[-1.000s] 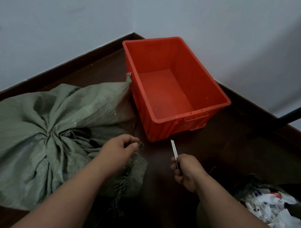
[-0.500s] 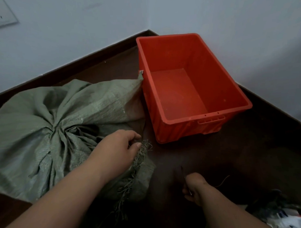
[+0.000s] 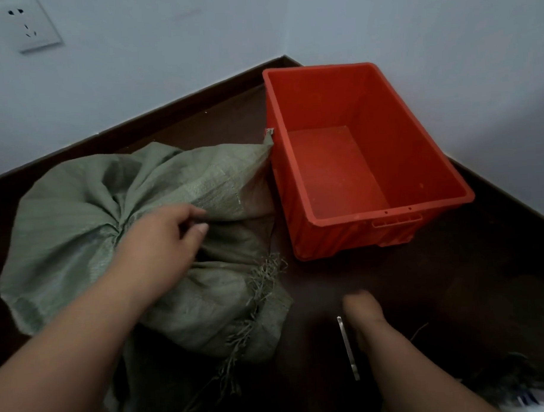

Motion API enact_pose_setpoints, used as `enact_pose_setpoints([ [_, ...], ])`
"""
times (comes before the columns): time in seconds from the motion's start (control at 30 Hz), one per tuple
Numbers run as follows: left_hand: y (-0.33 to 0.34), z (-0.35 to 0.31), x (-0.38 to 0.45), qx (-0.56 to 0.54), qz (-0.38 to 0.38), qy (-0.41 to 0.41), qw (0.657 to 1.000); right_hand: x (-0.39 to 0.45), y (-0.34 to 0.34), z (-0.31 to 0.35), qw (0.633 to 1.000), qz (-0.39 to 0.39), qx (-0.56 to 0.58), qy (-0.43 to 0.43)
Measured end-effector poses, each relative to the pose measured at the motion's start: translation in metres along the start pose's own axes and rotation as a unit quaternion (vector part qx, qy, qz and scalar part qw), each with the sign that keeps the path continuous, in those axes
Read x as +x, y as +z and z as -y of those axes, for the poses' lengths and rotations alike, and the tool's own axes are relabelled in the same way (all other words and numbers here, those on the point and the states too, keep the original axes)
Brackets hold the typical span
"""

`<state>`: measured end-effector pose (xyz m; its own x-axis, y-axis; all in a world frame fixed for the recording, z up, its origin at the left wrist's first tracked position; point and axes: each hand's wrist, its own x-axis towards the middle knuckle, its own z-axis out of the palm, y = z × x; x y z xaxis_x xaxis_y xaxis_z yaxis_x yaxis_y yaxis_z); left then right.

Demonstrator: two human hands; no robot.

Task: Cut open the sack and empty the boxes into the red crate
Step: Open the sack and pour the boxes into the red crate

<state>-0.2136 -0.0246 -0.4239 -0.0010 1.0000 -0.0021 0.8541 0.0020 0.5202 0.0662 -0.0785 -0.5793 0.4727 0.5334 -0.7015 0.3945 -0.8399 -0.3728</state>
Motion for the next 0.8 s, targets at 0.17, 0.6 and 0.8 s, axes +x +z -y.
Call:
enact_pose_setpoints([
  [0.17,-0.034,0.045,0.006,0.027,-0.011,-0.088,0.996,-0.059,0.004,0.084,0.976,0.015,0.049,-0.212],
  [0.6,-0.052,0.096,-0.026,0.026,0.228,-0.181,0.956,-0.142,0.08,0.143,0.862,0.162,-0.335,-0.344],
  [0.8,-0.051,0.104,-0.026,-0.088,0.174,-0.144,0.97,-0.145,0.063,0.171,0.934,0.085,-0.136,-0.319],
])
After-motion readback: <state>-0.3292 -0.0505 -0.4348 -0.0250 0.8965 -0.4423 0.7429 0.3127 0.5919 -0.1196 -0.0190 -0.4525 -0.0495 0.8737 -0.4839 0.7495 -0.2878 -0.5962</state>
